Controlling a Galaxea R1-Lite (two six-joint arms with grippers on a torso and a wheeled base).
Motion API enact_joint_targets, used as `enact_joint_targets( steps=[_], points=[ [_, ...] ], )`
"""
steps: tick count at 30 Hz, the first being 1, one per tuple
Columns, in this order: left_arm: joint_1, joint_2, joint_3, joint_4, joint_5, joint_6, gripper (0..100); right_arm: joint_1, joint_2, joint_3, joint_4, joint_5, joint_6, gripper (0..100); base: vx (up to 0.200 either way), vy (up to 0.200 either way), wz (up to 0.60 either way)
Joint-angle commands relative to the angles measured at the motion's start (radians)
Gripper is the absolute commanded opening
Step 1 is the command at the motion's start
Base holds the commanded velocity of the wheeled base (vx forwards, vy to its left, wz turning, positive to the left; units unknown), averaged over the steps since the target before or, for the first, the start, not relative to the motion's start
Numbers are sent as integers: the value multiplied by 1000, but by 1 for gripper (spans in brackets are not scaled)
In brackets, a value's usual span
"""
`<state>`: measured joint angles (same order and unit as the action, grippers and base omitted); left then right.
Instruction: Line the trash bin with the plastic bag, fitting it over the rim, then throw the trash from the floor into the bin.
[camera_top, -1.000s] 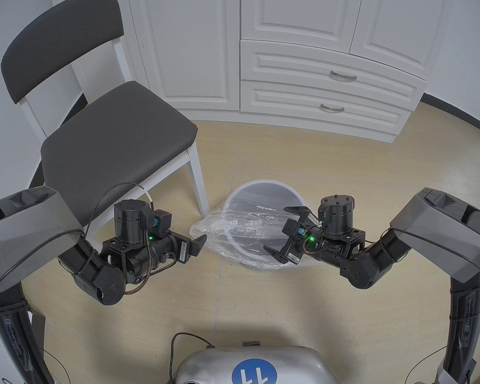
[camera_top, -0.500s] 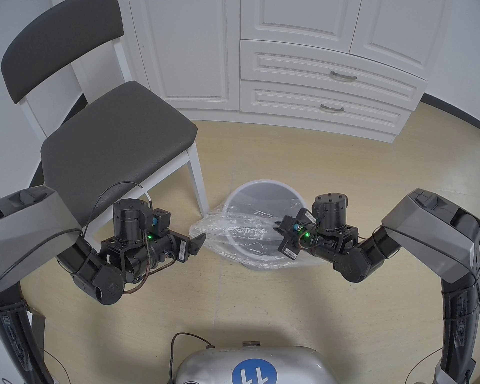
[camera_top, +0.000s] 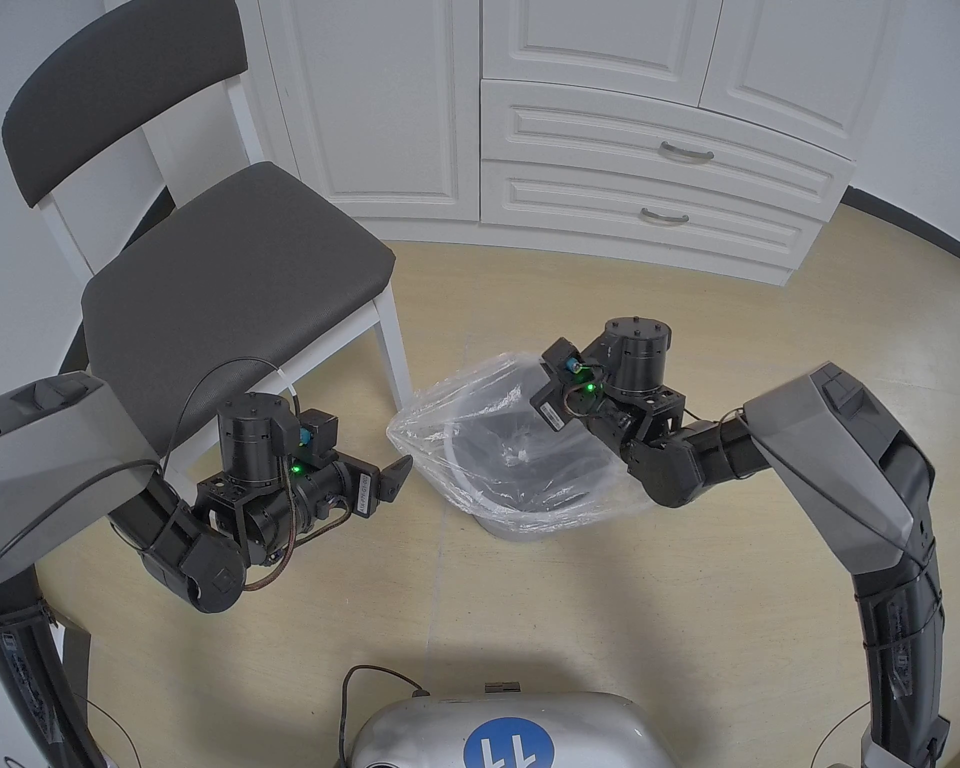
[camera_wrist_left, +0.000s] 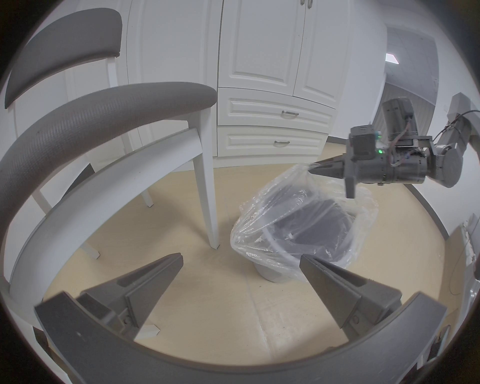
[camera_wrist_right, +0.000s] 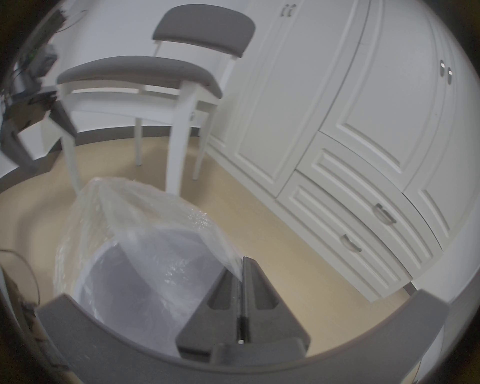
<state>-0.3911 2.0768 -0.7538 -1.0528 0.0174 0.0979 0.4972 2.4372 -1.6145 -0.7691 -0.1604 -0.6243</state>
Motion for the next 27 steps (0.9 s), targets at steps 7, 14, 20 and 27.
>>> enact_joint_targets(
  steps=[7,14,20,27],
  points=[
    [-15,6,13,-21,-1,0,100,12,302,-386,14,-194,74,0,0,0,0],
    [-20,9,11,-27,1,0,100,23,272,-386,-36,-243,150,0,0,0,0],
    [-31,11,14,-27,2,2,100,34,232,-386,-145,-249,153,0,0,0,0],
    [-35,19,14,-29,6,2,100,44,241,-386,-213,-249,141,100,0,0,0]
  ],
)
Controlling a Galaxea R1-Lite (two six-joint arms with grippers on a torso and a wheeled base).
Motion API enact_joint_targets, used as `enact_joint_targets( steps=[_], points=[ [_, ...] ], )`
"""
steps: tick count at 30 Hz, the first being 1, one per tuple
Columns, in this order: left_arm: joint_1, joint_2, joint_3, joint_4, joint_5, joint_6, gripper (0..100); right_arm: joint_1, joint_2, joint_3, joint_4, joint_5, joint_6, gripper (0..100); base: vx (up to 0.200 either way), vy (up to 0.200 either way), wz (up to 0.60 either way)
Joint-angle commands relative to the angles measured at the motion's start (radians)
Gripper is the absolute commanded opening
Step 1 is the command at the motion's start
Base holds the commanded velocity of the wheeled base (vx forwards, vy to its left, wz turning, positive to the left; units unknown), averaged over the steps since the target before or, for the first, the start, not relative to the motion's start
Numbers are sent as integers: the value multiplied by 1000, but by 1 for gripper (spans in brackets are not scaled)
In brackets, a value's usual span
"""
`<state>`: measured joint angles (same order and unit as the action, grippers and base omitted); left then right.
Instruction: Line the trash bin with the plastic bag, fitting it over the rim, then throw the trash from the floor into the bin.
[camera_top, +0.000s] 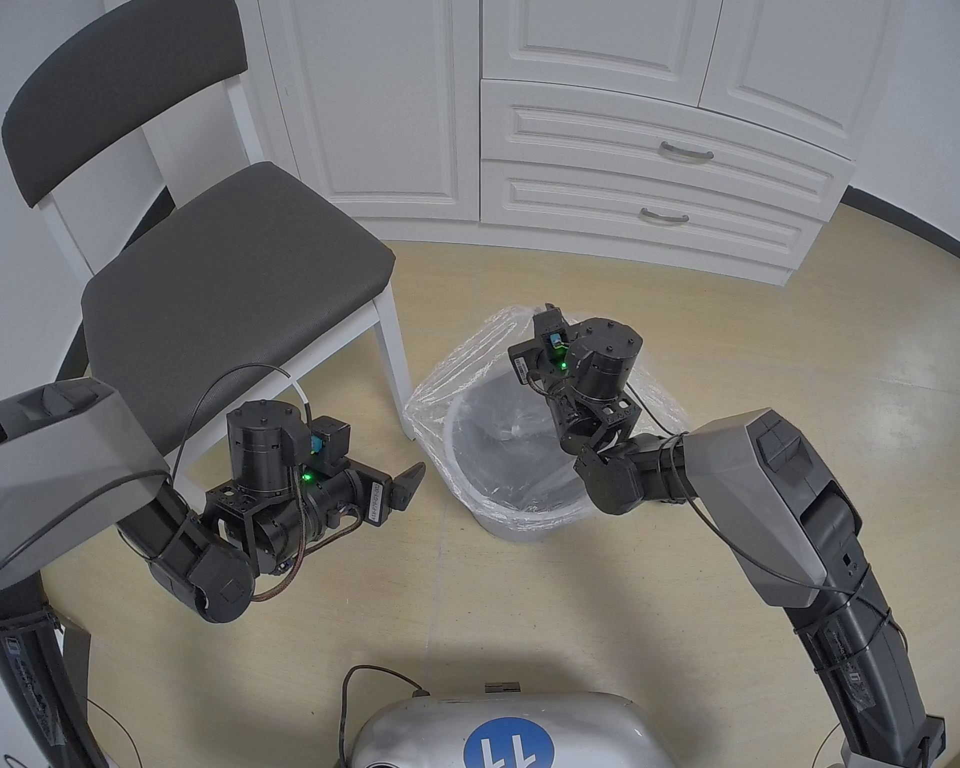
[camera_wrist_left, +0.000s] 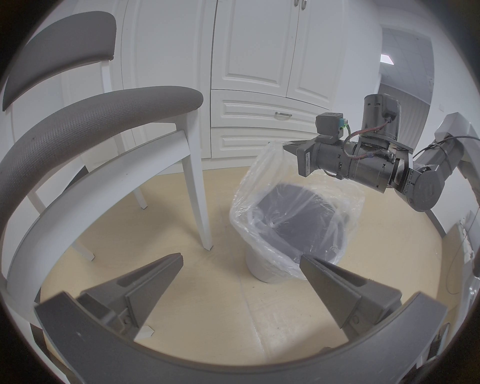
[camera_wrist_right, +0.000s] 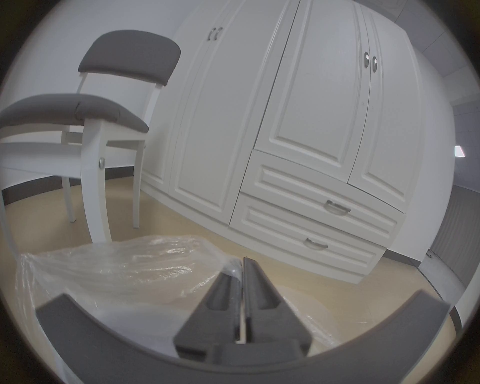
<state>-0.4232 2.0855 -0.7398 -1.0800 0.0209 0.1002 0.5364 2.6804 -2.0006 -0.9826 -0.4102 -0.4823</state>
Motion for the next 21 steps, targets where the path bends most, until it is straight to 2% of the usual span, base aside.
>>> enact_joint_targets(
  steps=[1,6,10,13,14,15,16,19,20,21],
  points=[
    [-3,14,0,-1,4,1,100,5,1,1,1,1,4,100,0,0,0],
    [-11,36,-6,-43,5,-4,100,11,10,1,-2,-1,4,100,0,0,0],
    [-11,74,-9,-126,7,-4,100,13,-34,1,38,-1,1,100,0,0,0],
    [-12,85,-12,-143,11,-4,100,13,-211,240,160,5,5,100,0,0,0],
    [-12,85,-15,-143,11,-4,100,13,-237,269,185,7,8,100,0,0,0],
    [-14,91,-23,-143,11,-4,100,13,-309,349,266,11,34,100,0,0,0],
    [-14,96,-27,-143,13,-4,100,13,-330,367,289,11,60,100,0,0,0],
    [-17,133,-58,-144,45,-4,100,11,-369,391,321,10,179,100,0,0,0],
    [-17,133,-58,-144,45,-4,100,11,-369,391,321,10,179,100,0,0,0],
    [-25,166,-95,-144,103,-4,100,-3,-392,428,323,5,212,100,0,0,0]
  ],
)
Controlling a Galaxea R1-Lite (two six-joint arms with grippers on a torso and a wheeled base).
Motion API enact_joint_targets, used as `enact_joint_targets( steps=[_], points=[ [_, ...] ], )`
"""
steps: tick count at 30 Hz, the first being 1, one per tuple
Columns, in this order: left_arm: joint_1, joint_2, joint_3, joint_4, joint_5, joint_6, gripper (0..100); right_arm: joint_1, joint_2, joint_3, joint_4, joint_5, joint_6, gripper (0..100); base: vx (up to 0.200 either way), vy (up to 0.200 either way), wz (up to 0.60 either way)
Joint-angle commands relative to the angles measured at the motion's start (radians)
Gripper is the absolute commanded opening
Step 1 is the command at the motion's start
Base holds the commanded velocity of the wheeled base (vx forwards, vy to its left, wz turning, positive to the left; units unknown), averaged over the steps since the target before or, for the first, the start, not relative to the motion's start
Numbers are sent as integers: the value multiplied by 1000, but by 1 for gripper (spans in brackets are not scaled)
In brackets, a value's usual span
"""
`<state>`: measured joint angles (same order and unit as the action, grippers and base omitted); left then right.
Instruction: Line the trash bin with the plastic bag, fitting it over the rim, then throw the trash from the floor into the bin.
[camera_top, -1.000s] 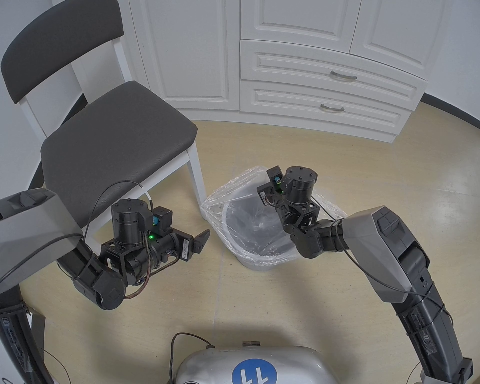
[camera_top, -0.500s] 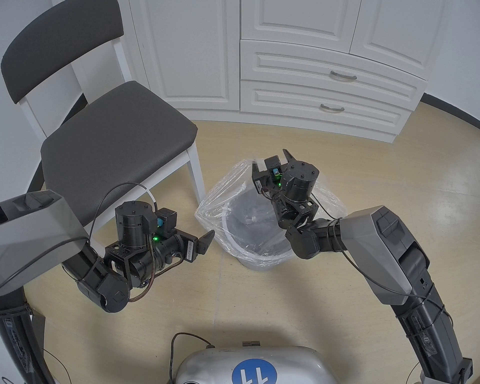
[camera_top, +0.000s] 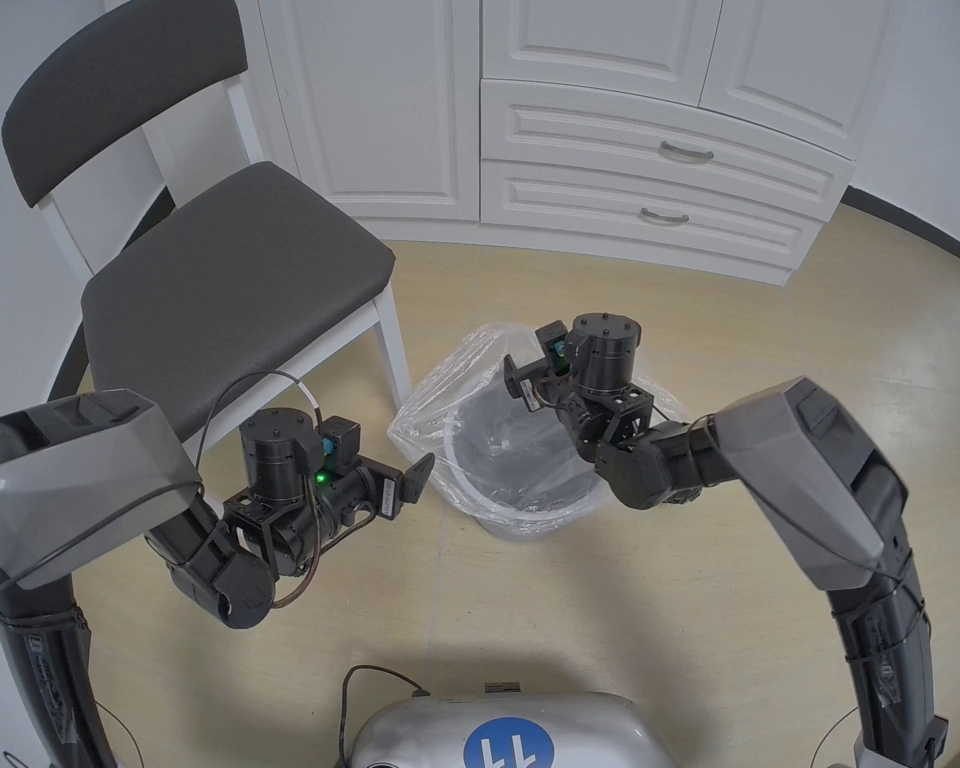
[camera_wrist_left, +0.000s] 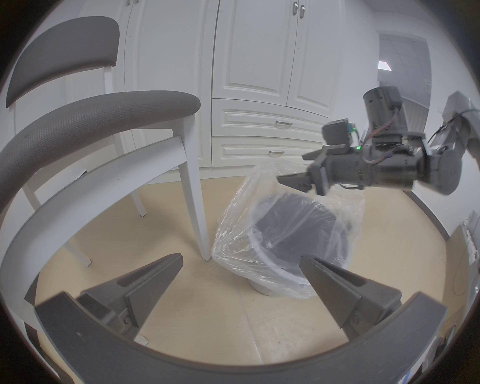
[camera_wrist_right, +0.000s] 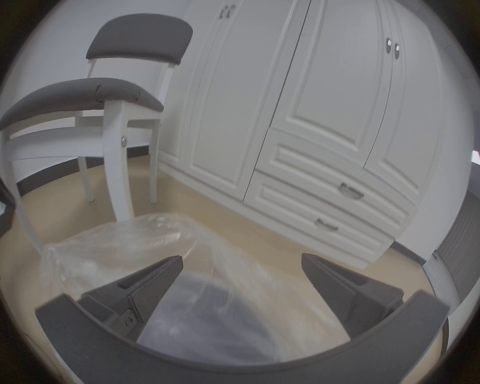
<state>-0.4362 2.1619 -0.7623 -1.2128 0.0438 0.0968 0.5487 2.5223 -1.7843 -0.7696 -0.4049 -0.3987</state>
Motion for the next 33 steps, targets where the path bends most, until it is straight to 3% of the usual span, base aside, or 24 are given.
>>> enact_joint_targets(
  steps=[1,4,7,9,17,33],
  points=[
    [-13,108,-95,-11,113,0,100,-24,-252,255,108,-5,138,100,0,0,0],
    [-15,142,-150,-10,174,-2,100,-44,-323,410,107,-6,182,100,0,0,0],
    [-15,153,-176,-7,182,-9,100,-46,-355,487,105,-6,253,100,0,0,0],
    [-13,177,-227,-7,183,-22,100,-46,-384,560,108,-6,399,100,0,0,0],
    [1,216,-373,30,202,-149,100,-108,-316,592,115,34,649,100,0,0,0],
    [28,237,-529,254,202,-350,100,-144,-151,316,188,44,759,100,0,0,0]
  ],
)
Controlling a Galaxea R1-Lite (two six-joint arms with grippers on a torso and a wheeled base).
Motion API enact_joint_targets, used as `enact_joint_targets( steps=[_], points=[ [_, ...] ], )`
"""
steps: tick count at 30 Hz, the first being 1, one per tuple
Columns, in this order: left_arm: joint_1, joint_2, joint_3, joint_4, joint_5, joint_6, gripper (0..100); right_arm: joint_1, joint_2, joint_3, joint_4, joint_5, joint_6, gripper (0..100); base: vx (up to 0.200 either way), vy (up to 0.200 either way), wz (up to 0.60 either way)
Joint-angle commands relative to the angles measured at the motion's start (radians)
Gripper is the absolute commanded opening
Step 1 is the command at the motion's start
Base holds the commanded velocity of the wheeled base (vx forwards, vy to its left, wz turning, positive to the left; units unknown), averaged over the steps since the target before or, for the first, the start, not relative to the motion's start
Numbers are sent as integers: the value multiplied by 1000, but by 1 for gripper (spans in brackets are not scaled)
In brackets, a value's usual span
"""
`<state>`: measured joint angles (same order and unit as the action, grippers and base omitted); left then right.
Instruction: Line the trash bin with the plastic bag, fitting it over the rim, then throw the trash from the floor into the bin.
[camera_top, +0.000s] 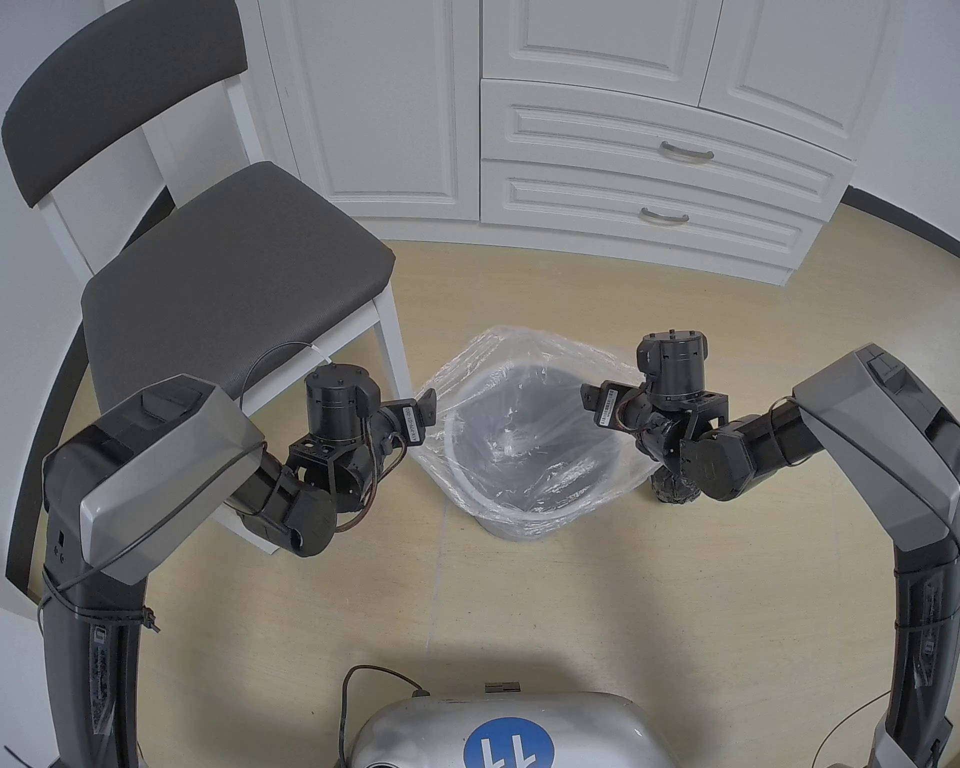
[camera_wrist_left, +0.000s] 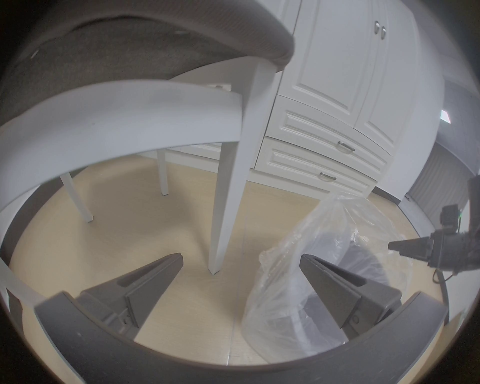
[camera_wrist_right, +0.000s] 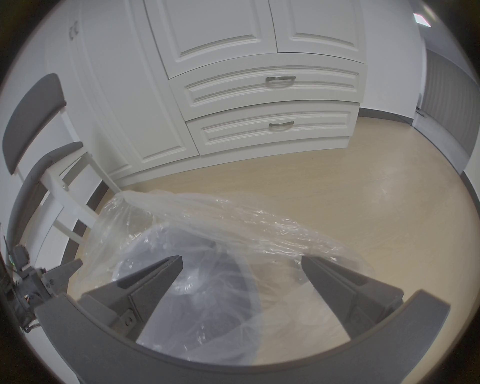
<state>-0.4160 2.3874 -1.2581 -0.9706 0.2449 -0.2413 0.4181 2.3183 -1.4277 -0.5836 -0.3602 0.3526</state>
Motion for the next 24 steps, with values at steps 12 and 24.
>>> enact_joint_targets(
  steps=[12,24],
  points=[
    [17,64,-80,13,1,-18,100,-36,122,-160,1,-3,82,100,0,0,0],
    [39,200,-256,13,70,-24,100,-27,311,-415,-8,-34,210,100,0,0,0]
  ],
)
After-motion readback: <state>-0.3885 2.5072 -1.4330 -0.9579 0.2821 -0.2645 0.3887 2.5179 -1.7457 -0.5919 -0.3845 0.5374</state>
